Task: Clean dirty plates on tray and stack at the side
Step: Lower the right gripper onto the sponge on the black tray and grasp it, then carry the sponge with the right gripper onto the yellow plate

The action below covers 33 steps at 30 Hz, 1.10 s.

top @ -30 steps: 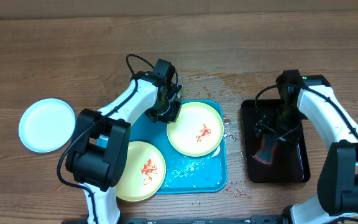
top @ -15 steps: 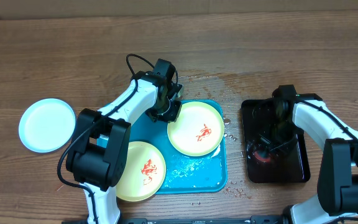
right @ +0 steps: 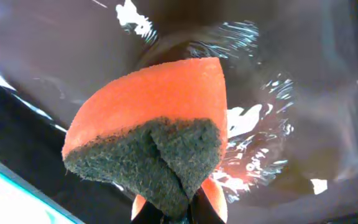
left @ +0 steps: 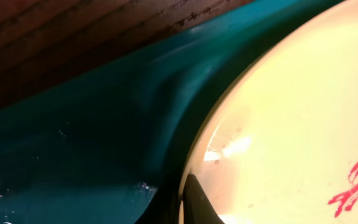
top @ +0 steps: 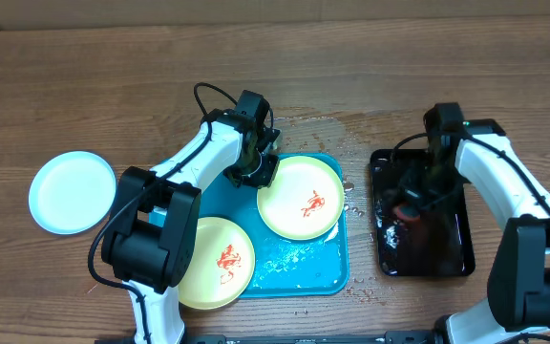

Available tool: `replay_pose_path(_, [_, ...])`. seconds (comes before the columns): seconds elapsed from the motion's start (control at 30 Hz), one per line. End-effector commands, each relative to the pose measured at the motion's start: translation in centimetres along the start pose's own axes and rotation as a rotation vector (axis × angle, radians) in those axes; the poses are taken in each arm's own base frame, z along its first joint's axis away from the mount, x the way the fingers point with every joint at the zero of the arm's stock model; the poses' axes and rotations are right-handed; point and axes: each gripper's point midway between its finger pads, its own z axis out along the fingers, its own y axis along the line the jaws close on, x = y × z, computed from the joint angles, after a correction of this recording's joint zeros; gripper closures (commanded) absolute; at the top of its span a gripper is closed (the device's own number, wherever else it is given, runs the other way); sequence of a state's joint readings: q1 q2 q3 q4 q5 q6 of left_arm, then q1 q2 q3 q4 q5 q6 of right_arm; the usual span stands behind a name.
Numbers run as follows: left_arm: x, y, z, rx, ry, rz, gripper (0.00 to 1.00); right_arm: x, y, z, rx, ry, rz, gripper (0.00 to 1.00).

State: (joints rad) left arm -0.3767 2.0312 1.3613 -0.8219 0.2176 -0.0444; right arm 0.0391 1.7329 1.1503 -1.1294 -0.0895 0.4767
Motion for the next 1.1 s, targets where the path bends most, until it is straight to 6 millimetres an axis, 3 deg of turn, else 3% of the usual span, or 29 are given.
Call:
replay_pose_path(0.0, [1.8,0.2,3.0,-0.010,0.089,0.008,0.96,-0.1,0.4,-0.5,-0.009,-0.001,-0.058,0.96])
replay_pose_path(0.07, [2.0,0.2,3.0,-0.011,0.098,0.006,0.96,-0.2,-1.8,-0.6,0.113,-0.026,0.050,0.96])
replay_pose_path(0.2, [2.0,0.3,3.0,-0.011,0.099,0.007,0.96,-0.1,-1.5,-0.2,0.093,-0.020,0.015,0.96])
replay_pose_path(0.47, [2.0,0.2,3.0,-0.011,0.096,-0.006,0.96,0.7,4.9,-1.2,-0.243,0.031,-0.229,0.96])
replay_pose_path(0.63, [1.9,0.0,3.1,-0.012,0.092,-0.037,0.96,1.8,8.4,-3.8,-0.337,-0.024,-0.375,0.96])
replay_pose_path(0.77, [1.7,-0.4,3.2,-0.011,0.086,-0.027,0.96,4.0,12.0,-6.6,-0.408,-0.054,-0.443,0.96])
replay_pose_path(1.07, [2.1,1.3,3.1,-0.129,0.090,-0.170,0.96,9.9,18.6,-5.0,-0.440,-0.006,-0.464,0.96])
